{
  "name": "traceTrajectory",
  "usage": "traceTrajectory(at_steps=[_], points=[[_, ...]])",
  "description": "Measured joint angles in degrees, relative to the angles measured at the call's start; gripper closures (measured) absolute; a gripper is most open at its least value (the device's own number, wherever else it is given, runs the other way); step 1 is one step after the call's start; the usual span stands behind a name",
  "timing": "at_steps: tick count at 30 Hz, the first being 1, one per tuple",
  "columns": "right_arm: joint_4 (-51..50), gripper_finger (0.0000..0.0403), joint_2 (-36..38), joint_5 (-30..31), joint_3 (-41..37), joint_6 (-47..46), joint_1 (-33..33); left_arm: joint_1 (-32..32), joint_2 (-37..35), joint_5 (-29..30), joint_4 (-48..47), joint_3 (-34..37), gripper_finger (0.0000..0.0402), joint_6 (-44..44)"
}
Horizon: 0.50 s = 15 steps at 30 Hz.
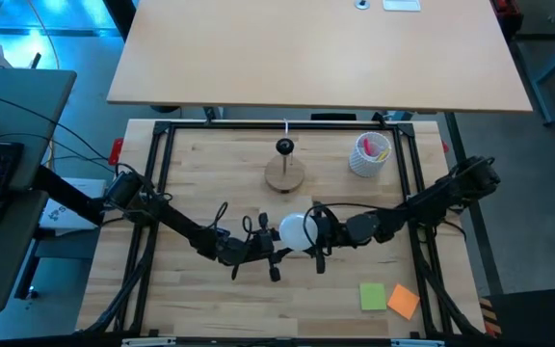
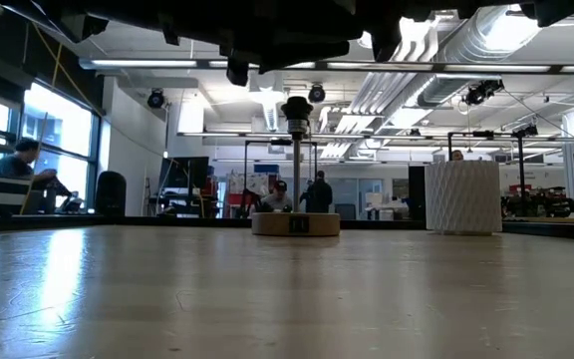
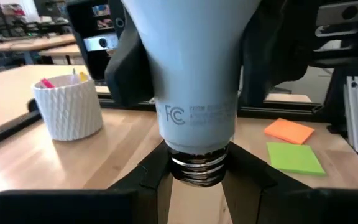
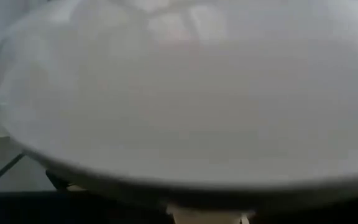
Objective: Screw lightbulb
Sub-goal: Insert the white lightbulb into the desk lamp
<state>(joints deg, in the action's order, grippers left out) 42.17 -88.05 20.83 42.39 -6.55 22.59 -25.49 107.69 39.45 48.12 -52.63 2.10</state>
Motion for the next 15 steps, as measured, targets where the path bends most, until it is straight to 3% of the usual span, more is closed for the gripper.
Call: traceTrajectory(at_steps=[4,7,9,12,15], points=[[1.05,0.0254,3.71,3.04,-0.05,1.54,-0.06,-1.21,-0.16,2.02,-3.43,0.02,0.025,0.28],[0.66,0.0255,7.94,2.61,0.37,3.77,-2.53,-2.03,0.6,6.21,-12.37,0.43,0.0217,2.25],[-3.16,0.0256,9.96,-0.49,0.13,4.49,-5.84,-1.68,0.01,9.92,-16.54,0.28,0.0207,5.39],[-4.94,0.0258,12.4,-6.97,0.13,4.11,-12.82,-0.56,0.13,10.25,-18.05,3.6,0.0204,10.8],[-7.02,0.0259,11.69,-15.89,0.18,4.41,-21.53,1.45,0.27,8.84,-9.1,9.82,0.0205,11.77]])
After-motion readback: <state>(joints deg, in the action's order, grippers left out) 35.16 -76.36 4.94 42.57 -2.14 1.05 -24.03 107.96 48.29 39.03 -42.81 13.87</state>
